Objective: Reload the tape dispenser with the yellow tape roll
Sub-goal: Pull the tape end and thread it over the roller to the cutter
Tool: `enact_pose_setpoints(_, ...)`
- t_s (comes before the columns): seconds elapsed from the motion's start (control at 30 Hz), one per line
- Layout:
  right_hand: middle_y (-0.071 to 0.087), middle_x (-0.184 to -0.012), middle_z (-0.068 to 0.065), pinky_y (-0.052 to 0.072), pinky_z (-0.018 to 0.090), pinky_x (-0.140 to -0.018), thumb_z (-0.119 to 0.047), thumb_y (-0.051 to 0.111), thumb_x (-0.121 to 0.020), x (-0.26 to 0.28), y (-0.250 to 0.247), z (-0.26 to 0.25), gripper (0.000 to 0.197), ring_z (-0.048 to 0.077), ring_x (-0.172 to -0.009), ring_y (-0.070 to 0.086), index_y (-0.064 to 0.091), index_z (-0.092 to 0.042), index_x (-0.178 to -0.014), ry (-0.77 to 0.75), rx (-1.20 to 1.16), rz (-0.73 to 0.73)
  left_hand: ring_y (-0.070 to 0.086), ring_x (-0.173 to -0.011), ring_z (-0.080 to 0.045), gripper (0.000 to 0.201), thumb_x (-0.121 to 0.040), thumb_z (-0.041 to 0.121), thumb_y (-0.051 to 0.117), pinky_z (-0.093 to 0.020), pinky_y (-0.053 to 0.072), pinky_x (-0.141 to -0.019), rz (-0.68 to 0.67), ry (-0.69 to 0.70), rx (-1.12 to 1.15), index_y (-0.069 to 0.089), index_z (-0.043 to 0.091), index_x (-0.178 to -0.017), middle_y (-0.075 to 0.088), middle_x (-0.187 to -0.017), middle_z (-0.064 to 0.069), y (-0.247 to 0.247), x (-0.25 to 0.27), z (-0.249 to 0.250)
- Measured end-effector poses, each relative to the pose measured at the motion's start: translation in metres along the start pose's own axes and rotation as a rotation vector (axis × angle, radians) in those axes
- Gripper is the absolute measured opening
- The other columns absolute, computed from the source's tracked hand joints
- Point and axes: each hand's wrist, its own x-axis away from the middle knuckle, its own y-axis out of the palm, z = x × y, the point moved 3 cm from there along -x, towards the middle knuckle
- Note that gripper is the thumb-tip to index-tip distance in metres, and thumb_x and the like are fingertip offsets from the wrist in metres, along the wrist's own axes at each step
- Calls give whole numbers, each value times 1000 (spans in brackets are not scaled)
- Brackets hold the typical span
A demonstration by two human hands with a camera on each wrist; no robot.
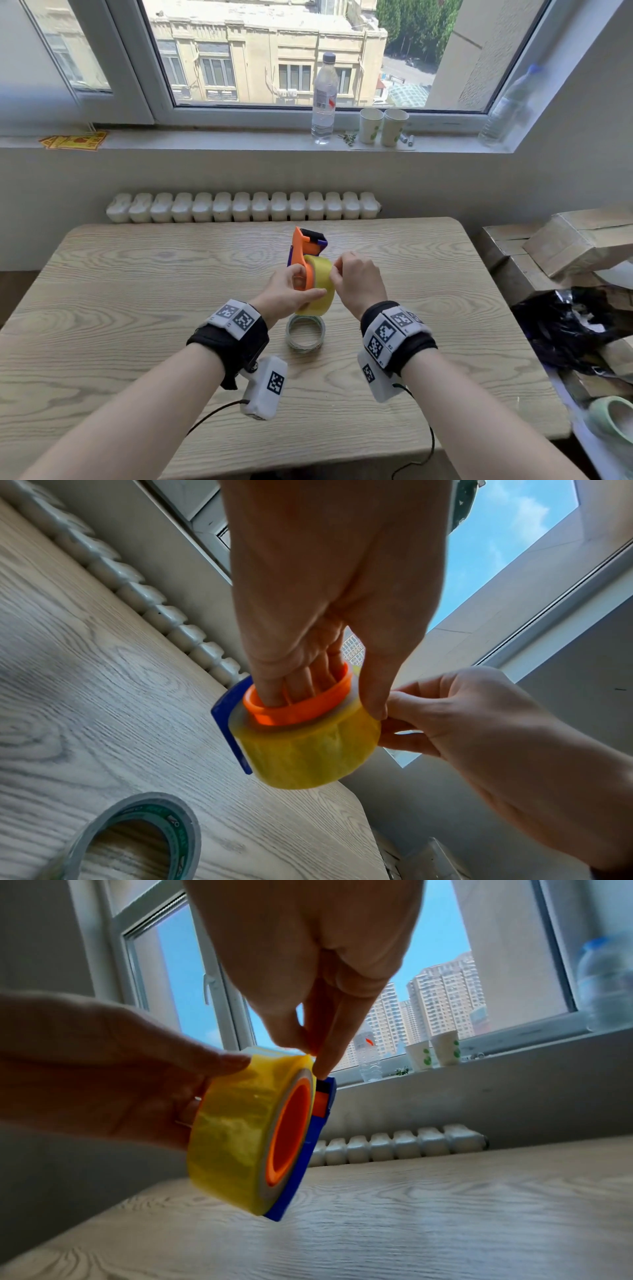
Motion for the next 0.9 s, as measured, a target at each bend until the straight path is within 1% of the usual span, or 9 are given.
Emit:
enact_pose_setpoints(0.2, 61, -96, 17, 37, 33, -67, -11, 50, -89, 3, 1, 1, 14, 34, -85, 59, 58, -1, -95, -82, 53, -58, 66, -100, -26, 39, -75, 9, 75, -39, 55, -84, 4, -16, -3, 58, -1, -109, 68, -106, -17, 2, 0, -1)
enact_pose_setpoints(0.3, 57, -93, 17, 33, 33, -62, -10, 48, -90, 6, 3, 1, 13, 35, -77, 58, 55, 1, -93, -153, 83, -82, 67, -97, -26, 39, -77, 10, 73, -29, 56, -70, -12, -35, 8, 57, -1, -111, 69, -107, -19, 2, 0, -2)
enact_pose_setpoints(0.37, 57, -92, 17, 36, 33, -61, -11, 49, -90, 8, 3, 2, 13, 35, -74, 58, 55, 1, -92, -170, 50, -65, 68, -92, -24, 38, -79, 11, 72, -23, 55, -62, -33, -42, 28, 57, -2, -112, 69, -107, -20, 1, 1, -3)
enact_pose_setpoints(0.47, 59, -102, 15, 46, 36, -69, -15, 48, -92, 8, 2, 4, 20, 31, -81, 60, 57, -1, -104, -146, -31, -13, 68, -85, -18, 34, -79, 10, 71, -17, 54, -57, -28, -35, 41, 58, -1, -109, 69, -101, -16, -1, 1, -3)
enact_pose_setpoints(0.53, 58, -113, 13, 49, 39, -79, -17, 44, -94, 9, 5, 4, 28, 30, -92, 60, 57, -3, -115, -141, -31, -58, 66, -80, -15, 31, -79, 8, 71, -15, 51, -55, -14, -22, 68, 57, 1, -105, 68, -95, -11, -1, 0, -2)
enact_pose_setpoints(0.6, 58, -115, 12, 48, 39, -81, -18, 42, -95, 11, 8, 3, 30, 29, -96, 59, 58, -5, -116, -147, -15, -93, 66, -80, -15, 32, -79, 9, 71, -16, 51, -56, -4, -19, 88, 57, 1, -106, 68, -93, -9, -1, -1, -1)
enact_pose_setpoints(0.73, 61, -108, 11, 50, 38, -73, -17, 45, -94, 10, 8, 3, 27, 30, -86, 61, 63, -3, -108, -186, -4, -47, 67, -87, -21, 33, -78, 15, 72, -23, 52, -60, 2, -27, 89, 59, 3, -106, 69, -99, -14, -1, -4, 1)
enact_pose_setpoints(0.8, 63, -104, 13, 49, 36, -71, -15, 47, -93, 8, 6, 5, 25, 30, -84, 62, 64, -2, -105, -198, -23, -26, 67, -87, -22, 32, -79, 15, 72, -24, 52, -60, -6, -28, 92, 59, 4, -105, 69, -99, -15, 0, -4, 2)
enact_pose_setpoints(0.9, 65, -100, 13, 47, 34, -74, -12, 50, -92, 5, 1, 7, 22, 29, -86, 61, 65, -3, -104, -183, -77, 15, 68, -90, -23, 33, -79, 11, 72, -24, 54, -63, -21, -15, 97, 58, 1, -108, 69, -101, -16, -1, -4, 2)
